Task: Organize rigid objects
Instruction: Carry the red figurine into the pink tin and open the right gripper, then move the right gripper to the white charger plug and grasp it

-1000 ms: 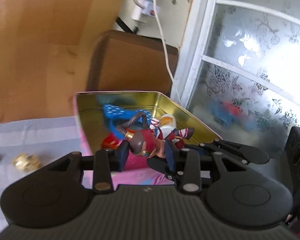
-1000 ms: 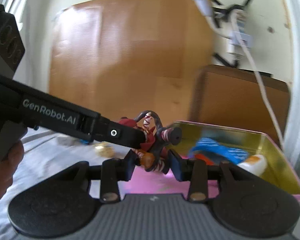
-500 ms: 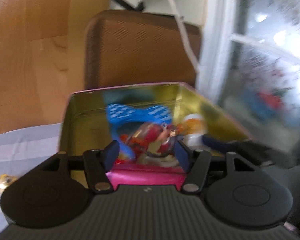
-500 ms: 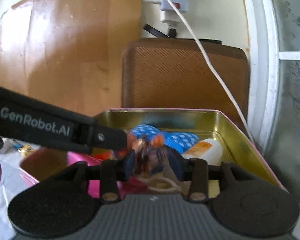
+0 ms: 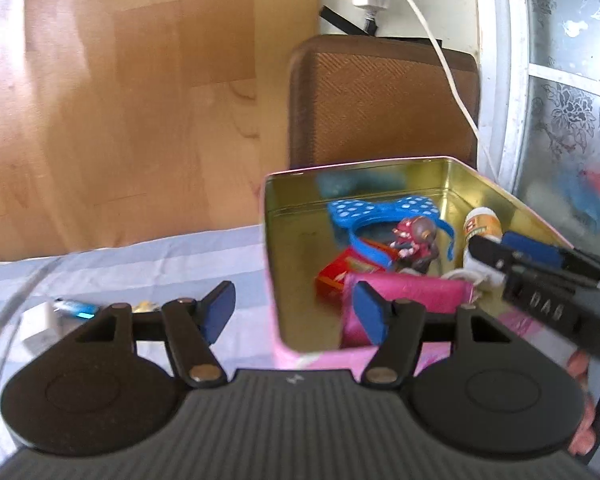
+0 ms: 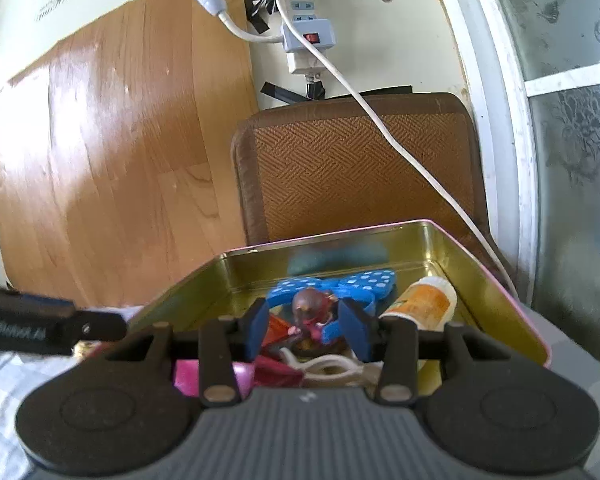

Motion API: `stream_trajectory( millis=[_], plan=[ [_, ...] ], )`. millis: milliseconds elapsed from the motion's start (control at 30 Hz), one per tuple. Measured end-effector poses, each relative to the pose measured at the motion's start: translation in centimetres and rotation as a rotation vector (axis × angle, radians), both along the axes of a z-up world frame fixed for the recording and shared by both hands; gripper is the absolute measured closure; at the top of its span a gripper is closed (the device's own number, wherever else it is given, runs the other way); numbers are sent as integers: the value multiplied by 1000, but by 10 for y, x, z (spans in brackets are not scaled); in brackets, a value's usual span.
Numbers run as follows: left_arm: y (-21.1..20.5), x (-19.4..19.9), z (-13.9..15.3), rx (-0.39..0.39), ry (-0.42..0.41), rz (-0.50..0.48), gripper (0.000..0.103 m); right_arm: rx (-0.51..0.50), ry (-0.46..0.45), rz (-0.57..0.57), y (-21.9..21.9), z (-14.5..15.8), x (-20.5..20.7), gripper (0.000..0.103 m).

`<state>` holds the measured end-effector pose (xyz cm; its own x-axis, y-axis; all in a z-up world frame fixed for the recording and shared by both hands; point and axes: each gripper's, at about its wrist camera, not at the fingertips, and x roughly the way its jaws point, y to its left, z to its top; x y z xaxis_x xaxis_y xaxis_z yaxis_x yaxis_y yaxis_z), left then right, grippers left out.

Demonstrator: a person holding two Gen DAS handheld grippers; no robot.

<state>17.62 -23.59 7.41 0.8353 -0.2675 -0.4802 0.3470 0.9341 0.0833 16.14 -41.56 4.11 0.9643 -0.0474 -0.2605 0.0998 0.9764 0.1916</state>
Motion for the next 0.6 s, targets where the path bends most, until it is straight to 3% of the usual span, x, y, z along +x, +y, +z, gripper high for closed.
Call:
stream_trajectory(
  millis=[333,600],
  plan=[
    [52,-30,-10,25,-27,62,32,92,-46,50,37,5,-46,60],
    [126,-36,-38,4,22,177,32,55,-20,167,90,10,-57,58]
  ],
)
